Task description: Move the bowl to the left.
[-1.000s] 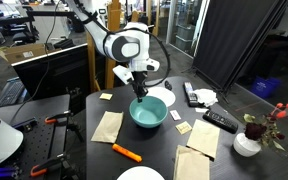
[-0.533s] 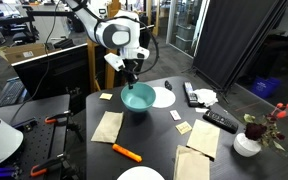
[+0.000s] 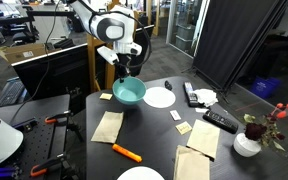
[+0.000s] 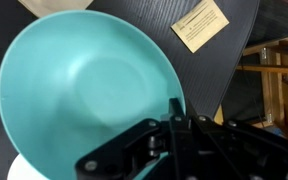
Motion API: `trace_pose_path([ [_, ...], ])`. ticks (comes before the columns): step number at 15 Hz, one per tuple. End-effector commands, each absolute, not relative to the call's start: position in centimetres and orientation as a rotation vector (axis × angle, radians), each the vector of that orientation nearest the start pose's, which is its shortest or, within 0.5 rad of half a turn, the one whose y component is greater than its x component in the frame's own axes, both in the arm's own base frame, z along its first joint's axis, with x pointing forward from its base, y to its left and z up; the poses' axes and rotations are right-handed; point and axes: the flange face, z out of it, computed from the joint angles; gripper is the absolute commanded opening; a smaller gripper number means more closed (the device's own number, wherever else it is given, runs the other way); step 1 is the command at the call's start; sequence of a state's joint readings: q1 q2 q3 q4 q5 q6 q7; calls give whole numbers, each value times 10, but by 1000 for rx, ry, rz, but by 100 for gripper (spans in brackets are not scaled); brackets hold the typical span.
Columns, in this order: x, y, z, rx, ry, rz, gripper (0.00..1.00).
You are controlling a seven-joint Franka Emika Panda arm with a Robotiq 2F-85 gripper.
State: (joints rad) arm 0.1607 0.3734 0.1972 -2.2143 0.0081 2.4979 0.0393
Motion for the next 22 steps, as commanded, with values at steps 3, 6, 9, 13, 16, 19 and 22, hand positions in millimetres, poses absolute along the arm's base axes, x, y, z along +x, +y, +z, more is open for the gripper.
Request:
trace_pose_path([
  [3,501,196,206,-3007,-527,169,1],
  [6,501,198,199,-3008,-545,179,1],
  [9,500,200,192,-3008,-550,193,1],
  [13,499,201,186,-3009,-557,211,1],
  [16,498,202,181,-3010,-562,226,1],
  [19,496,203,178,-3016,-565,240,1],
  [22,495,204,176,-3020,-573,247,1],
])
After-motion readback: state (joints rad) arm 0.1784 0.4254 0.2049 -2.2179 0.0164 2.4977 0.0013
